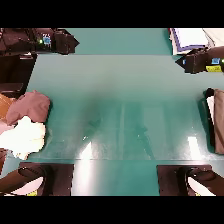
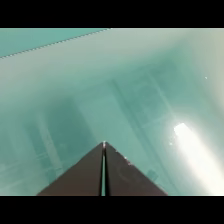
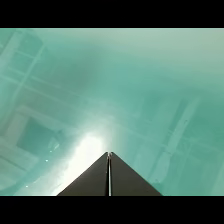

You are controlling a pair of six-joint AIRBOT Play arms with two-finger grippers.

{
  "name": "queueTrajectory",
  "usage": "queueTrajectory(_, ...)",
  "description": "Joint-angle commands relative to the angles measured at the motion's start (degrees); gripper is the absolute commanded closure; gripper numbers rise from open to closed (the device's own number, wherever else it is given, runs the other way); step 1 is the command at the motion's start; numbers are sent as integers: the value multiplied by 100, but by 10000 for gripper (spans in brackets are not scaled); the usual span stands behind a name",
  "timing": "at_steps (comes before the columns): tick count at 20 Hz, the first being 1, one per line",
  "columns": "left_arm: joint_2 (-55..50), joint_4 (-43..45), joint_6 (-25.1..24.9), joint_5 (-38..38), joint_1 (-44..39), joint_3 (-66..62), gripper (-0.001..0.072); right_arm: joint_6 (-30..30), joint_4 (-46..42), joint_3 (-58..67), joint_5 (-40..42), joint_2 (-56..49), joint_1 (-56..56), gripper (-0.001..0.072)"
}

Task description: Fold the shirts.

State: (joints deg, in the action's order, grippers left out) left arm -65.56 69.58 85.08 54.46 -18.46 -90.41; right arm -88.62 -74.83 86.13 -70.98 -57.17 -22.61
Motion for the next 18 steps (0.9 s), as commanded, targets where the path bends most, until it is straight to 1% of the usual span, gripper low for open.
queueTrajectory(1,2,2,0,-2,0,-2,679,-2,-20,7,11,2,-39,692)
queueTrajectory(12,2,-2,7,-4,0,-2,679,-2,-15,7,-50,2,-42,692)
queueTrajectory(14,2,-13,-4,-151,0,-2,679,-2,-15,7,-103,2,-42,692)
queueTrajectory(15,4,116,-4,-225,35,-9,678,-2,-17,7,-120,2,-39,692)
queueTrajectory(16,17,361,0,-136,96,-7,580,-2,-17,7,-114,2,-39,692)
queueTrajectory(17,26,678,15,109,205,-7,216,-2,-17,7,-116,4,-39,692)
queueTrajectory(18,26,1012,155,409,341,-7,86,-2,-17,7,-122,4,-42,692)
